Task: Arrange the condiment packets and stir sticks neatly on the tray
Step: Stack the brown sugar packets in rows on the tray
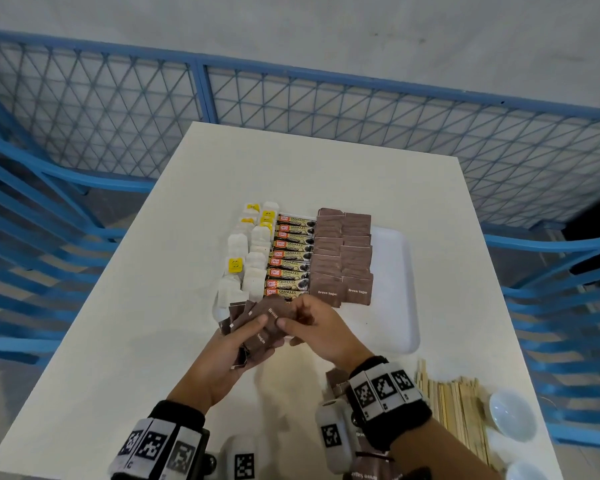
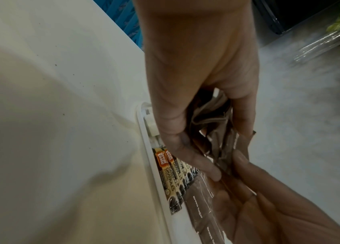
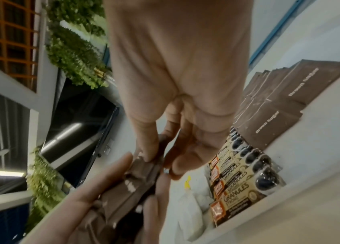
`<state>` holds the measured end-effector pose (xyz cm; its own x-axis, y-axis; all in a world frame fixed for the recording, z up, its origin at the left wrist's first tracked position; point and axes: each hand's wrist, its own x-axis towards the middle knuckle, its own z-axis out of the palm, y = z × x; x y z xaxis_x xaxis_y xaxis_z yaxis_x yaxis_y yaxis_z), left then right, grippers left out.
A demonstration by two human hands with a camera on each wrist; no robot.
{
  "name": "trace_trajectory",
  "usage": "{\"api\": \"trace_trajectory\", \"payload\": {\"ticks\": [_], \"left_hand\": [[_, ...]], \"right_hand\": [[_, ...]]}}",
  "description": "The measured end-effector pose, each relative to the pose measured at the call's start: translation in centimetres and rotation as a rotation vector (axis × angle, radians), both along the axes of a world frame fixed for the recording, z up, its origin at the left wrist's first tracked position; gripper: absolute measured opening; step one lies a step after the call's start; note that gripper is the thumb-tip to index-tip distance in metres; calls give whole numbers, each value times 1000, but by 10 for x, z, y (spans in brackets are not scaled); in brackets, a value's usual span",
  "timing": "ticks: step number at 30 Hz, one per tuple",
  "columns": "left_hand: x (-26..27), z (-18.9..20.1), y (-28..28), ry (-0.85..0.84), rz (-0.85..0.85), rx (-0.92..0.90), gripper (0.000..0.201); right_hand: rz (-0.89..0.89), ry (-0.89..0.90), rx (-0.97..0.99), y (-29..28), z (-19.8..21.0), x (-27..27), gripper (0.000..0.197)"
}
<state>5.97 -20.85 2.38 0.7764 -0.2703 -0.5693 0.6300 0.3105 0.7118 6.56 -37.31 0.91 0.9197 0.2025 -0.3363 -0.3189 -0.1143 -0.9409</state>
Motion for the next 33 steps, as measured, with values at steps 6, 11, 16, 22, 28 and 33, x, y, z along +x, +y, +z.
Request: {"api": "trace_trajectory", "payload": {"ticks": [6,11,16,22,28,33], "left_hand": [[1,-4,3,86,64,-24,15],[2,-7,10,77,94,1,17],[1,-8,13,72,105,5,16],[0,-7,13,95,121,8,10],[1,-8,15,98,118,1,11],[1,-6,14,125,123,-92,17]], "right_hand": [[-175,66,83,-22,2,2,10],[-291,90,-99,-59,-12,3,12],[-422,66,-299,-96,-26,10,20],[-469,42,-491,-119,-40,20,24],[-464,-8,-598,-113,-43,25,26],[-437,-21,-649,-109,-46,27,28]]}}
